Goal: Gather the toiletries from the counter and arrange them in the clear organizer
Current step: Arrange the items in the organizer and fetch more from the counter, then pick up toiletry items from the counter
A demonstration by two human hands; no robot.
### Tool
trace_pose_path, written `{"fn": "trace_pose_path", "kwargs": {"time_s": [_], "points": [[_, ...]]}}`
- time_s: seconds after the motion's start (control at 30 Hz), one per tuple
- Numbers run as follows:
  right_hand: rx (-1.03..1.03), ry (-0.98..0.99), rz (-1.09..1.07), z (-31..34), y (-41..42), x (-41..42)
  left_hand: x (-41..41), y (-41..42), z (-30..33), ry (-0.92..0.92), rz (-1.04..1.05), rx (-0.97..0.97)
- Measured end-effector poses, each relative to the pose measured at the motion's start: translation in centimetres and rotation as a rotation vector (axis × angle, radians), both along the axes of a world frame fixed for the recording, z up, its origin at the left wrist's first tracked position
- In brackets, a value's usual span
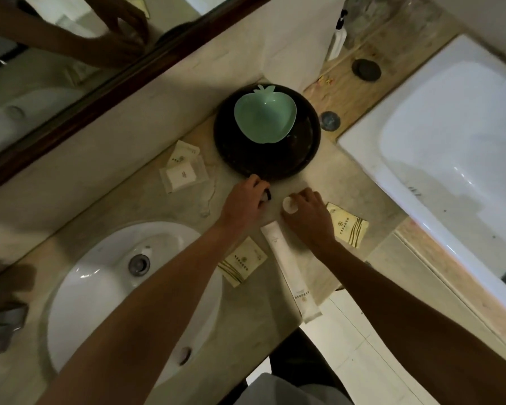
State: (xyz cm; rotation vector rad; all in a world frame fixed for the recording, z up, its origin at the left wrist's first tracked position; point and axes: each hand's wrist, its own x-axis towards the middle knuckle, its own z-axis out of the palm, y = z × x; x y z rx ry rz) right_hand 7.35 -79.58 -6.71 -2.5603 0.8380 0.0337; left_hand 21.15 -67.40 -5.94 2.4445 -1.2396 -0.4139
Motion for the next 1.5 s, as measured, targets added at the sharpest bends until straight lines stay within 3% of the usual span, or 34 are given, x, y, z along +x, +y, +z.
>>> {"fn": "trace_pose_path", "kwargs": {"time_s": [0.17,0.33,0.57,0.8,0.9,1.07,1.23,1.33,1.5], "points": [[-0.021,0.029,0.238,1.5,2.4,1.5,1.3,4.8,1.2,0.093,-0.001,0.112],[-0.039,0.021,0.495,3.7,10.1,3.2,1.3,14.2,2.4,0.313,0.252,-0.046],[-0.078,0.036,0.803,5.5,26.1,4.5,-0.4,33.3,5.0,0.248,0.475,0.022],[-0.196,0.047,1.013,8.1,44.6,3.2,-5.9,53.5,7.8,0.336,0.607,-0.134],[-0.265,0.048,1.152,8.5,51.7,2.3,-7.9,61.6,8.8,0.288,0.62,-0.041],[-0.343,0.097,1.296,8.5,59.8,1.3,-10.2,72.4,9.3,0.083,0.504,0.289],[-0.358,0.151,1.302,8.3,63.5,0.7,-11.0,78.6,8.4,0.038,0.485,0.378],[-0.354,0.183,1.286,8.3,64.2,0.6,-11.9,80.3,7.2,0.008,0.443,0.373],[-0.342,0.206,1.253,8.1,64.2,0.6,-11.6,80.5,5.0,-0.062,0.552,0.14]]}}
